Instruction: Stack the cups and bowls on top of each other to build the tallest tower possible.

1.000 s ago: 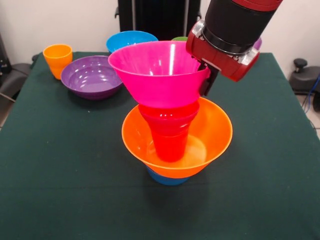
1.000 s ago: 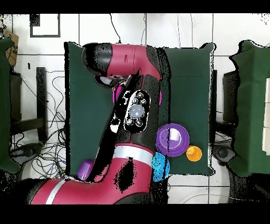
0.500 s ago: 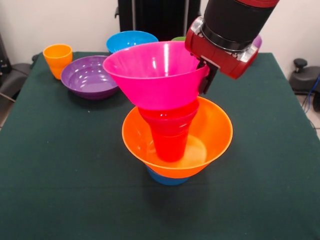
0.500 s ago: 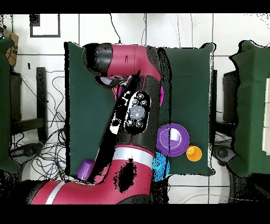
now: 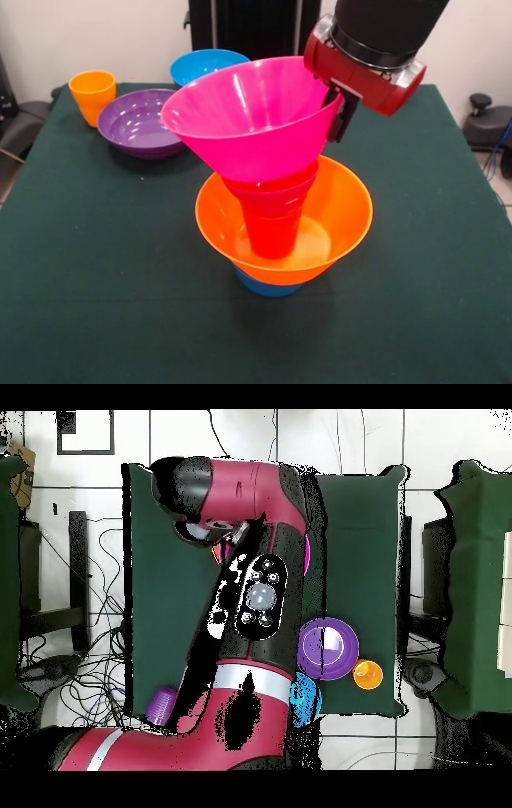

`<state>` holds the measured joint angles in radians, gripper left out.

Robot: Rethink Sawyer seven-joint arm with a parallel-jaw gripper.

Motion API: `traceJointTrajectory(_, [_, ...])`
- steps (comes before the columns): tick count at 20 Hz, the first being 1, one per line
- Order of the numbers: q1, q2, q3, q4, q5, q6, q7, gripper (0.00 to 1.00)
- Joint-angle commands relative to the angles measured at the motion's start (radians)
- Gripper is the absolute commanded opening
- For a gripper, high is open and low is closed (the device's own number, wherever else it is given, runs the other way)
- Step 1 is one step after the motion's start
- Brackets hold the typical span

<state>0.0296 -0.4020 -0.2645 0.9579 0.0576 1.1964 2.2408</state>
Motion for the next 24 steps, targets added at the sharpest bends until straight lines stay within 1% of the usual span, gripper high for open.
traceJointTrajectory(1, [0.008, 0.045, 0.051, -0.09, 0.02, 0.132, 0.159, 0.0])
traceJointTrajectory(4, [0.018, 0.072, 0.047, -0.102, 0.023, 0.107, 0.187, 0.0])
traceJointTrajectory(9, [0.031, 0.084, 0.04, -0.098, 0.023, 0.085, 0.199, 0.0])
traceJointTrajectory(13, [0.027, 0.076, 0.034, -0.073, 0.012, 0.046, 0.163, 0.0])
traceJointTrajectory(16, [0.021, 0.088, 0.031, -0.082, 0.001, 0.025, 0.143, 0.0])
traceJointTrajectory(19, [0.021, 0.092, 0.026, -0.103, 0.002, 0.048, 0.139, 0.0])
traceJointTrajectory(24, [0.037, 0.073, 0.02, -0.071, 0.012, 0.04, 0.144, 0.0])
